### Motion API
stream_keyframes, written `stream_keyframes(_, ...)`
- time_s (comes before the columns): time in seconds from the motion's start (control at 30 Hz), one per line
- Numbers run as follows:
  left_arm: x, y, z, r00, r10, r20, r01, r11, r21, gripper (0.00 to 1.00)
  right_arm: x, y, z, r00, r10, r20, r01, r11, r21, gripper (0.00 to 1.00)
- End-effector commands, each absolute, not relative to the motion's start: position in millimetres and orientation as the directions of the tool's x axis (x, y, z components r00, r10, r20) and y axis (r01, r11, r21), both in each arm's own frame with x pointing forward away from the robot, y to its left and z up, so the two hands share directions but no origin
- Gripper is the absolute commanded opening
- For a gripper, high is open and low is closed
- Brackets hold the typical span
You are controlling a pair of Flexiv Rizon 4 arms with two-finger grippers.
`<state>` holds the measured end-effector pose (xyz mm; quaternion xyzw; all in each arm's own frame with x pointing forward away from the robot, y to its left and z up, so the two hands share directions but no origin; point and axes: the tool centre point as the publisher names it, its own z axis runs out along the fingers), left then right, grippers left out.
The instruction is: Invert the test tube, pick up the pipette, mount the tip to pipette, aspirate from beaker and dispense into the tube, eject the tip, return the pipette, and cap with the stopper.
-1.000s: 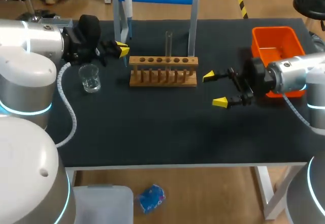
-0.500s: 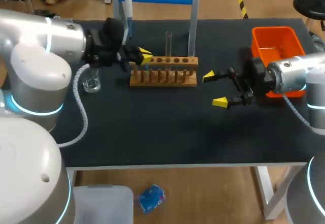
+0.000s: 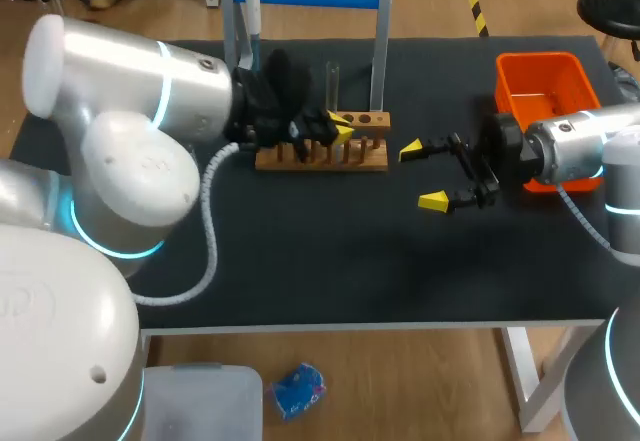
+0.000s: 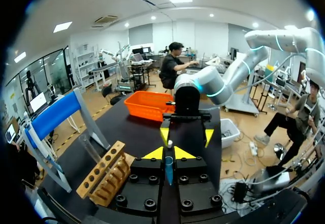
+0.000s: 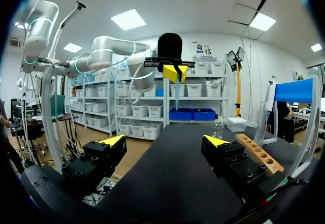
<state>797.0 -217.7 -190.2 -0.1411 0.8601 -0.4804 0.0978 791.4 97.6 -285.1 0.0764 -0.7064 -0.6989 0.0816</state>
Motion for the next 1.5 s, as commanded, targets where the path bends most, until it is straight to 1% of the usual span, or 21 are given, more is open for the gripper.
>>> stream_keyframes(0.03,791.5,-240.8,-203.2,-0.924,-0.378,-0.052,-0.147,0.478,-0.866,0.0,791.1,97.1,-285.2,-0.975,-0.223,0.008,0.006,0.012,1.0,1.0)
stream_keyframes(0.27,784.1,-255.9,-216.3,-0.929,-0.369,-0.031,-0.157,0.468,-0.87,0.0,791.1,97.1,-285.2,-0.975,-0.223,0.008,0.006,0.012,1.0,1.0)
stream_keyframes(0.83,788.9,-257.0,-225.3,-0.925,-0.38,-0.013,-0.173,0.451,-0.875,0.0,783.6,141.2,-267.1,-0.974,-0.226,-0.007,-0.007,-0.002,1.0,1.0)
stream_keyframes(1.17,788.9,-257.0,-225.3,-0.925,-0.38,-0.013,-0.173,0.451,-0.875,0.0,789.9,164.2,-262.7,-0.971,-0.239,-0.008,-0.006,-0.009,1.0,1.0)
stream_keyframes(1.23,788.9,-257.0,-225.3,-0.925,-0.38,-0.013,-0.173,0.451,-0.875,0.0,791.2,167.5,-262.2,-0.97,-0.242,-0.007,-0.006,-0.007,1.0,0.94)
stream_keyframes(1.27,788.9,-257.0,-225.3,-0.925,-0.38,-0.013,-0.173,0.451,-0.875,0.0,792.2,169.7,-261.3,-0.969,-0.247,-0.006,-0.005,-0.005,1.0,0.94)
stream_keyframes(1.3,788.9,-257.0,-225.3,-0.925,-0.38,-0.013,-0.173,0.451,-0.875,0.0,792.9,171.2,-260.5,-0.968,-0.251,-0.005,-0.004,-0.002,1.0,0.89)
stream_keyframes(1.37,788.9,-257.0,-225.3,-0.925,-0.38,-0.013,-0.173,0.451,-0.875,0.0,794.5,173.7,-260.1,-0.967,-0.255,0.003,0.001,0.006,1.0,0.75)
stream_keyframes(1.43,788.9,-257.0,-225.3,-0.925,-0.38,-0.013,-0.173,0.451,-0.875,0.0,795.7,175.3,-260.8,-0.966,-0.258,0.012,0.008,0.016,1.0,0.71)
stream_keyframes(1.47,788.9,-257.0,-225.3,-0.925,-0.38,-0.013,-0.173,0.451,-0.875,0.0,796.1,175.7,-261.0,-0.966,-0.258,0.014,0.01,0.019,1.0,0.65)
stream_keyframes(1.5,788.9,-257.0,-225.3,-0.925,-0.38,-0.013,-0.173,0.451,-0.875,0.0,796.5,176.1,-261.2,-0.966,-0.258,0.016,0.012,0.02,1.0,0.57)
